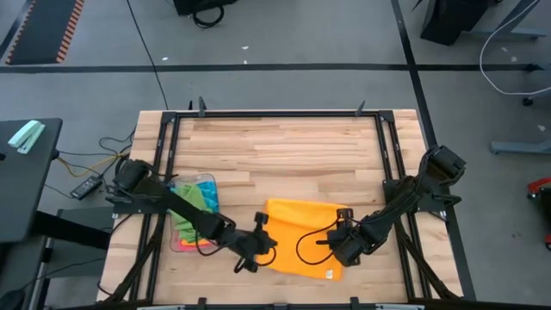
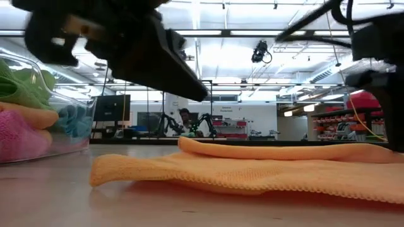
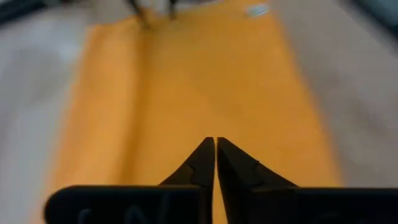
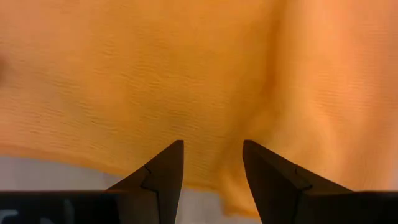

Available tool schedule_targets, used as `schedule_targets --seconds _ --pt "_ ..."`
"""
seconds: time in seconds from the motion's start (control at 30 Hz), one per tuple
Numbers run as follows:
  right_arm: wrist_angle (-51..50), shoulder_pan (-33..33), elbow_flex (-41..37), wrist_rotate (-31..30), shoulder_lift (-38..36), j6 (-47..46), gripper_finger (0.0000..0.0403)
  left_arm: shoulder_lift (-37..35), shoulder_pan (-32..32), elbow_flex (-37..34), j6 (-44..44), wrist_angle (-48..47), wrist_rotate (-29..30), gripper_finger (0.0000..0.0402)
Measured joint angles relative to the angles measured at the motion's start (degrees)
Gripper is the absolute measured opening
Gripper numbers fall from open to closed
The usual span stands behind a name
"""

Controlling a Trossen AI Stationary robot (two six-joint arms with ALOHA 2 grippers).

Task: Fold microfiber towels
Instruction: Fold the yellow microfiber cloth

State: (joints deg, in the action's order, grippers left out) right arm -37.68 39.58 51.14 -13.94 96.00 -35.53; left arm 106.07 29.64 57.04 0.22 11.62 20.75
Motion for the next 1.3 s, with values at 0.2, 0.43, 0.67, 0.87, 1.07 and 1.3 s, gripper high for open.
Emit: schedule_targets --seconds 0.2,0.43,0.67,0.87,1.07,1.3 --pt "-5.4 1.2 1.4 -5.3 -1.5 1.3 0.0174 -0.8 0.1 0.0 4.8 -9.1 12.9 0.0086" --pt "-6.6 3.8 1.0 -5.5 -1.5 5.0 0.0174 -0.2 -2.6 0.0 6.5 -15.5 13.1 0.0166" --pt "-7.9 6.0 0.6 -5.9 -1.5 5.6 0.0174 -0.2 -4.9 -0.4 14.4 -17.7 13.0 0.0187" --pt "-7.5 5.9 -1.6 -7.7 -1.5 4.3 0.0174 -0.2 -6.6 -0.4 17.0 -17.5 13.2 0.0171" --pt "-7.0 5.9 -1.7 -10.3 -1.5 5.2 0.015 -0.1 -6.9 -0.4 20.2 -18.4 13.1 0.0153" --pt "-5.7 6.0 -1.7 -10.4 -1.5 5.5 0.0087 3.1 -8.4 -0.4 22.2 -16.9 13.1 0.0125"
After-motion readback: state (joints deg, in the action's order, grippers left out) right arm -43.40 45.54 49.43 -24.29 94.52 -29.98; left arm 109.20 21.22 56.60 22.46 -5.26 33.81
